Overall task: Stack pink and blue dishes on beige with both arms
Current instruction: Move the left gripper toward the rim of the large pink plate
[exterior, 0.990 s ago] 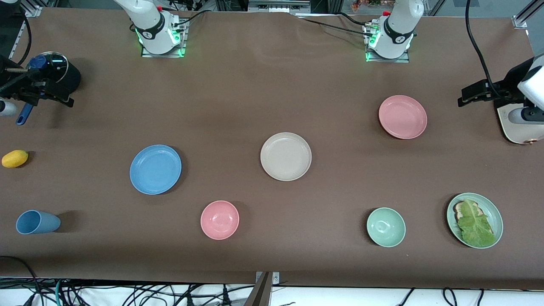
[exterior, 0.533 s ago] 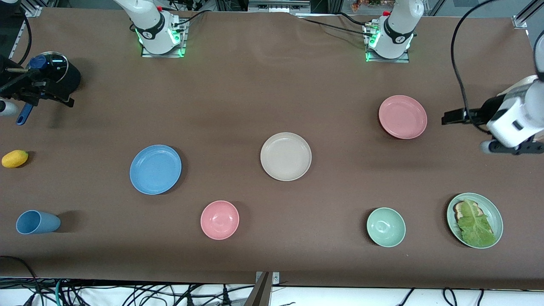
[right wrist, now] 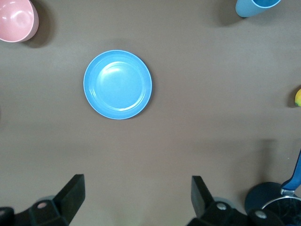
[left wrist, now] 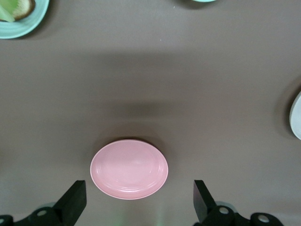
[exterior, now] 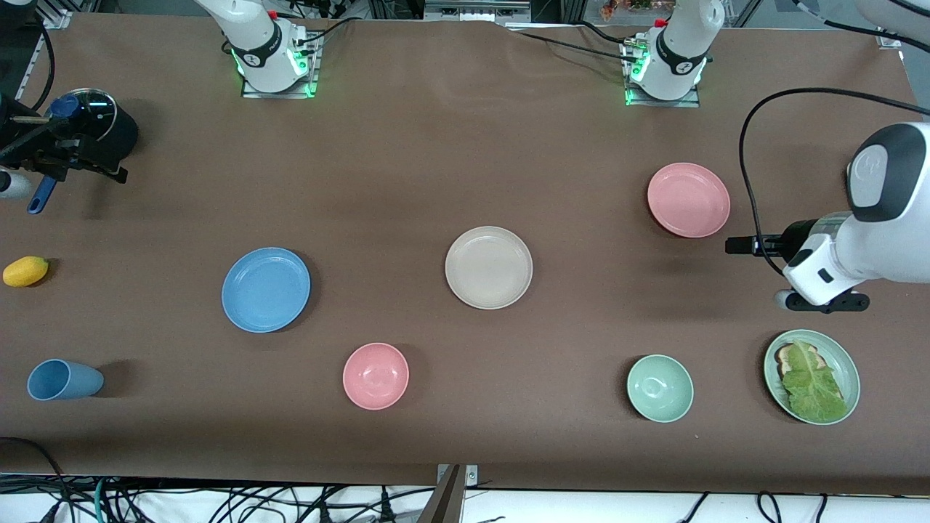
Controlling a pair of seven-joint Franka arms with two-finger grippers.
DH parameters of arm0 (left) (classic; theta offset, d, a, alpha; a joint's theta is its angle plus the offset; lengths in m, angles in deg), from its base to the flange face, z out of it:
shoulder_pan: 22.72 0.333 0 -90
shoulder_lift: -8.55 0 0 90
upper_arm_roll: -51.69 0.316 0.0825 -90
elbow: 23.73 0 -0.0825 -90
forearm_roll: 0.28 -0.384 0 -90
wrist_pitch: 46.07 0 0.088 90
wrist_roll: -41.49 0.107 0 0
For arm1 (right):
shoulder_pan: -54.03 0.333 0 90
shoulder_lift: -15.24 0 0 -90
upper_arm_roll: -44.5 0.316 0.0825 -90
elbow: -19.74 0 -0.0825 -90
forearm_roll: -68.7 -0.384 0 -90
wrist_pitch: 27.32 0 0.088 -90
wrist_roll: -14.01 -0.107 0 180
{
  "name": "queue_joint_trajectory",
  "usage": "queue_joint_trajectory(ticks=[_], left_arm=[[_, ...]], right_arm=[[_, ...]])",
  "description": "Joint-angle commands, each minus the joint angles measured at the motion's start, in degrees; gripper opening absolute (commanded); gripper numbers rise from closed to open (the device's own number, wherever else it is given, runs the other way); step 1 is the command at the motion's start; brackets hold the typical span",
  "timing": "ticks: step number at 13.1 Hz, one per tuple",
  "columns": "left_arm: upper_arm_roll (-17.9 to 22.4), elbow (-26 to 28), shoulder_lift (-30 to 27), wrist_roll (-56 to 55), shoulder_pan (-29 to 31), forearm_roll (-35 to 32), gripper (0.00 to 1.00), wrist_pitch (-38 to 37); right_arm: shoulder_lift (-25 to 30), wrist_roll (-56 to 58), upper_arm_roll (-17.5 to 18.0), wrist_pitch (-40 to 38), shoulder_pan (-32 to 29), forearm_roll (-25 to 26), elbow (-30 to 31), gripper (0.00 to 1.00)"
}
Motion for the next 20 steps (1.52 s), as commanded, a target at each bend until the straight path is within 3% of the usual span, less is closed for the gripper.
queue_joint_trajectory(ticks=[1,5,9,11,13,17,20], left_arm=[[0.0,-2.0,1.7,0.9,-0.7,-2.3,1.00,-0.4],[0.2,1.2,2.9,1.2,0.0,-1.5,1.00,2.3],[0.4,24.4,-9.1,2.9,1.9,0.0,1.00,21.1],[3.1,32.6,-11.8,12.7,3.4,5.2,1.00,28.6],[6.9,37.8,-12.2,22.8,3.4,11.2,1.00,32.8],[8.2,46.4,-14.9,29.6,4.4,14.5,1.00,39.3],[8.2,51.8,-15.4,39.3,6.9,20.7,1.00,43.7]], right_arm=[[0.0,0.6,0.2,-0.4,0.1,0.7,-0.9,1.00],[-0.3,0.6,0.1,-0.2,0.0,0.7,-0.9,1.00],[-0.4,0.6,-0.3,0.0,-0.1,1.1,-1.0,1.00],[-0.4,0.5,-0.5,0.2,-0.3,0.9,-0.9,1.00],[-0.5,0.5,-0.4,0.7,-0.2,0.9,-1.0,1.00],[-0.4,0.5,-0.3,0.4,-0.2,0.7,-0.9,1.00],[-0.5,0.5,-0.4,0.4,-0.2,0.7,-0.9,1.00]])
